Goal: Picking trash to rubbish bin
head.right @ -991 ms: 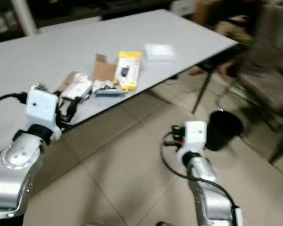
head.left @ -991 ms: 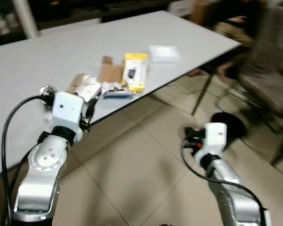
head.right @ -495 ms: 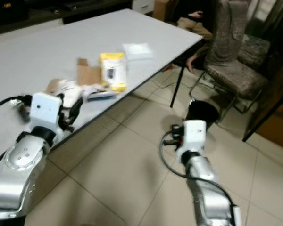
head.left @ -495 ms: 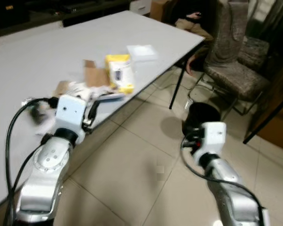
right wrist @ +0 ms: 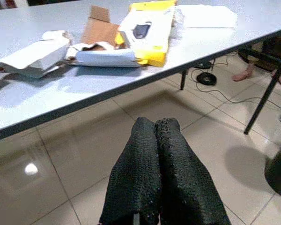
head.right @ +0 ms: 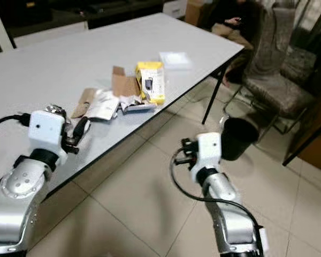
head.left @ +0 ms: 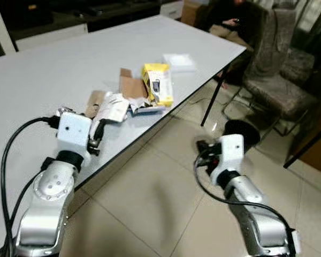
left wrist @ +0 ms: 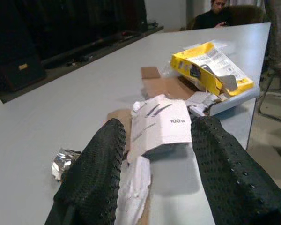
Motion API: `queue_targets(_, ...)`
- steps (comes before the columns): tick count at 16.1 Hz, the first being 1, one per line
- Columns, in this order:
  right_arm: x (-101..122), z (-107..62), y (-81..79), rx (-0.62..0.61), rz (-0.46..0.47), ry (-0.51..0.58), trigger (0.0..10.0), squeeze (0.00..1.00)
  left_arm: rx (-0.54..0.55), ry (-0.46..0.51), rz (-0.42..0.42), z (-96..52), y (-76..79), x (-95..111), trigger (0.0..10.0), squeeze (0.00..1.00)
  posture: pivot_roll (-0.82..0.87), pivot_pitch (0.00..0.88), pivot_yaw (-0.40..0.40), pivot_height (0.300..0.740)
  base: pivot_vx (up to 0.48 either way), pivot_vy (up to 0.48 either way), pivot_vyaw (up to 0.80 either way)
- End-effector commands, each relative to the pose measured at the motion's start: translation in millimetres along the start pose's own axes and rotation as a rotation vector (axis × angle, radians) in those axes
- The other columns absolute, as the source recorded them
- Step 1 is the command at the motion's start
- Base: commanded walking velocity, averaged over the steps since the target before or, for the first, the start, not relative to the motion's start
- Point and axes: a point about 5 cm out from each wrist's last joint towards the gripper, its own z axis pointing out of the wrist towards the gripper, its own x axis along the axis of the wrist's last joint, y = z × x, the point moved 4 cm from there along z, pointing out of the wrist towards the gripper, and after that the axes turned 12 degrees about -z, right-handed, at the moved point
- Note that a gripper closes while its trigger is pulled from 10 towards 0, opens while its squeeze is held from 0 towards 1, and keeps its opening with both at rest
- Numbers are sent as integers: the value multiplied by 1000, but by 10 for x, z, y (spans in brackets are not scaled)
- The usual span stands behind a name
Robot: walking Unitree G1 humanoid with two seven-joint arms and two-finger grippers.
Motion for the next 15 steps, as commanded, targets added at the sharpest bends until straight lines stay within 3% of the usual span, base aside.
queue_targets(1,-24,-12,92,-20,-7,-13,10000,0,-16,11,-5,16,63,24,10000,0,113,33,-90,740,0,334,0)
queue_targets(15,-34,39,84,-20,-8,-4,10000,0,-14,23,18,33,49,50,10000,0,128,23,-85,740,0,308,0)
